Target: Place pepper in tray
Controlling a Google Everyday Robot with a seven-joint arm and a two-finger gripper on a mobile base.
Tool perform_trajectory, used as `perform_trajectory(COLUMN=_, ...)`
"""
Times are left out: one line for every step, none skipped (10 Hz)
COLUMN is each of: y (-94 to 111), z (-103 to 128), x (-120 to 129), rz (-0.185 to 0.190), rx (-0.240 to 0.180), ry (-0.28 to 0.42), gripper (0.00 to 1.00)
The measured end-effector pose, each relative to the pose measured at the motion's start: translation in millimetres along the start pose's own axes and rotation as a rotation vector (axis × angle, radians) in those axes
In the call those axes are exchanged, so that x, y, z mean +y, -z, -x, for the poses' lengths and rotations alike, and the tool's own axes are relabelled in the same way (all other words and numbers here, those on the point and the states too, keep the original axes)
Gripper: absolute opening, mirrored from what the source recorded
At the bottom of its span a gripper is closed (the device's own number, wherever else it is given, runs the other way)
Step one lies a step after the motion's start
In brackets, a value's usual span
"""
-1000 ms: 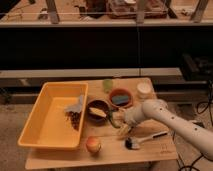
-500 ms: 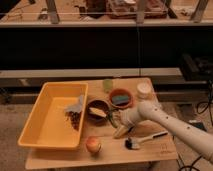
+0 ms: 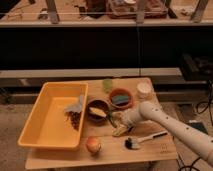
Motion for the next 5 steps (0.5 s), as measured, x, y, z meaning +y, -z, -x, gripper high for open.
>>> perform_trajectory(y=0.7, z=-0.1, x=0.0, rz=0.0, rx=0.001, ry=0.001, gripper=0.38)
perform_trajectory(y=2.0, z=0.0, x=-0.3, rz=-0.001, rx=0.003, ry=0.002, gripper=0.38)
perform_trajectory(y=3.1, z=0.3, x=-0.4, rz=-0.001, rx=0.004, ry=0.005, gripper=0.38)
perform_trajectory(y=3.4, z=-0.5, x=0.7, rz=0.002, rx=0.005, ry=0.005, gripper=0.38)
perform_trajectory(y=4.4, z=-0.5, x=0.6, rz=0.002, rx=0.005, ry=0.007, gripper=0.38)
